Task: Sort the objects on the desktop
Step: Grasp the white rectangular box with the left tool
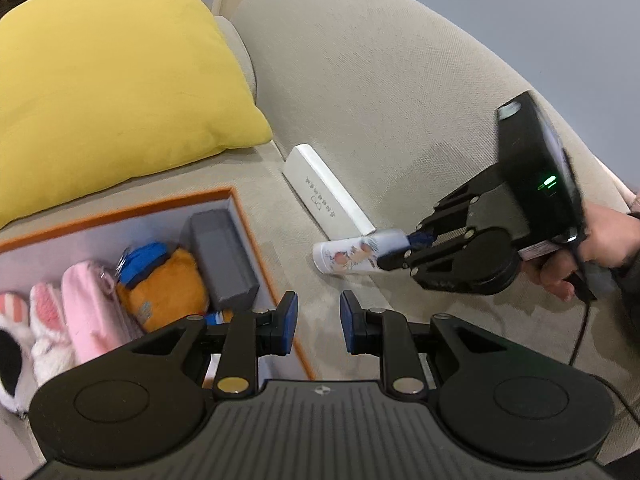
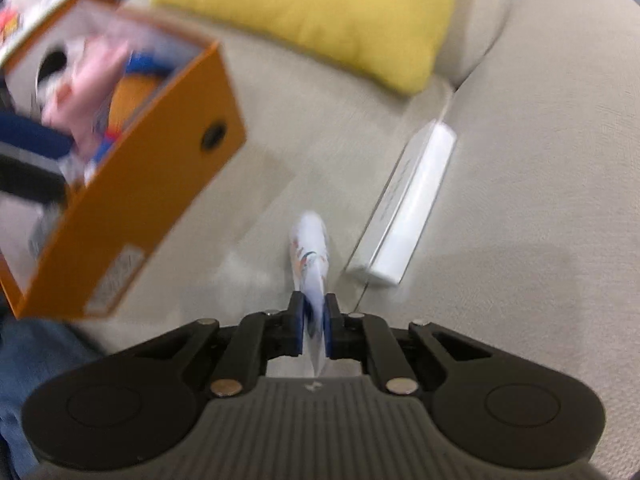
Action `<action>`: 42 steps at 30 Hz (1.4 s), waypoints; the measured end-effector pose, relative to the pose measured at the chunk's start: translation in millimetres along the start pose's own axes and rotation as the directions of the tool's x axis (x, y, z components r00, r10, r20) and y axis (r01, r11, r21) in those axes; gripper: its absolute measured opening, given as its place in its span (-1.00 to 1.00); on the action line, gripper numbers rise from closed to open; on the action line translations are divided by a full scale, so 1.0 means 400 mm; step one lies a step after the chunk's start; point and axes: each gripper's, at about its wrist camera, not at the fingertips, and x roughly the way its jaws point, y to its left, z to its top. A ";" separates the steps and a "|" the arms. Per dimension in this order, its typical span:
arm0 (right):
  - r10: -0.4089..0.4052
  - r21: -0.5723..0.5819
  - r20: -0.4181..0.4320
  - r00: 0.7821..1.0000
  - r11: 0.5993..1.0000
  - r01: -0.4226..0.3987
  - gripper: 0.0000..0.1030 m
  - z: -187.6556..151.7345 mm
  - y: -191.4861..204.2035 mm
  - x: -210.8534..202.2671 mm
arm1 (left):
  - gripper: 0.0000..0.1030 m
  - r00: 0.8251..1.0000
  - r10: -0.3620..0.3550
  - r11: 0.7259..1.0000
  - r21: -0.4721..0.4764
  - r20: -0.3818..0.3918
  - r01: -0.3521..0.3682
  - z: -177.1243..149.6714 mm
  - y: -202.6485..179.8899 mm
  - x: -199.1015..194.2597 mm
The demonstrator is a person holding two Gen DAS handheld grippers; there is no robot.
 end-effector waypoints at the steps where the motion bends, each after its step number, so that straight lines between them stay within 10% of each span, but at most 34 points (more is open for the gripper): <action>1: 0.012 0.030 0.016 1.000 0.999 -0.013 -0.84 0.002 -0.013 -0.008 | -0.51 1.000 0.001 1.000 -0.001 -0.004 -0.001 0.012 -0.003 0.011; 11: 0.021 0.126 0.035 0.999 0.992 -0.025 -0.88 -0.018 -0.081 -0.039 | 0.02 0.999 -0.014 0.993 -0.116 -0.030 0.011 0.163 -0.035 0.217; 23: 0.044 0.212 0.023 0.999 0.976 -0.048 -0.90 -0.002 -0.137 -0.002 | 0.03 0.989 -0.010 0.979 -0.204 -0.148 -0.021 0.247 -0.030 0.509; 42: 0.042 0.226 0.022 0.999 0.973 -0.046 -0.90 -0.011 -0.133 0.004 | -0.24 0.988 0.018 0.969 -0.241 -0.155 -0.055 0.197 0.005 0.481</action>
